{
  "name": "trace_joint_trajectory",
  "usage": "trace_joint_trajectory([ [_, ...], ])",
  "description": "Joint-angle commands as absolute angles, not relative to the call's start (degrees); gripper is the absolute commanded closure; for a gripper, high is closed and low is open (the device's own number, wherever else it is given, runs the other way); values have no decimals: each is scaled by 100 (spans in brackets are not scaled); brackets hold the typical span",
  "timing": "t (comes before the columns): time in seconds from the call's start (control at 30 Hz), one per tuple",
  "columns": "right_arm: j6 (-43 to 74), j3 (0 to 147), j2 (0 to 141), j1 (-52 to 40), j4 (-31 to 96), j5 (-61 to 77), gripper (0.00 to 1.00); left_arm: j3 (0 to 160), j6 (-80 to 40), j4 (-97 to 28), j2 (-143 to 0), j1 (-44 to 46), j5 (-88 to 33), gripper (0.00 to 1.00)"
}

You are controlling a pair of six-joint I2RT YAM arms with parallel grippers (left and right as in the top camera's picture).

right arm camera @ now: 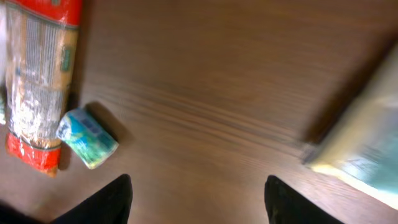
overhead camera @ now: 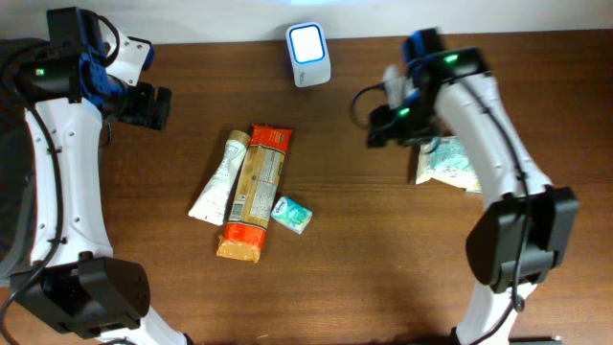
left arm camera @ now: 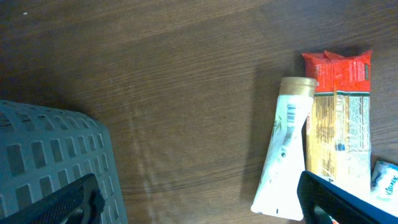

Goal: Scan the item barcode
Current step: 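Place the mint-green pack on the snack bag at right, then reach the right gripper to the small mint tissue pack and grasp it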

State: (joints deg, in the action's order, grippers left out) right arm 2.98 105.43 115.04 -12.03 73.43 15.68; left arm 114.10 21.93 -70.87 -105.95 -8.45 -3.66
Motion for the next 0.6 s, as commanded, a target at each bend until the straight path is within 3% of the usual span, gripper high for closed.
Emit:
trace_joint_trajectory([
  [0.0, 392, 9839, 11485, -1885, 6820, 1914, 34, 11448, 2283, -7083, -10503, -880, -425, 1],
  [0.2, 731, 9052, 11485, -3330, 5730, 1640, 51, 11448, 2283, -7083, -10503, -880, -425, 1],
  [0.33, 530, 9052, 11491, -4056, 5433, 370, 58, 11448, 2283, -7085, -10503, -880, -425, 1],
  [0.57, -567, 9052, 11933, -4840, 5325, -436, 62, 11448, 2283, -7083, -10503, -880, -425, 1],
])
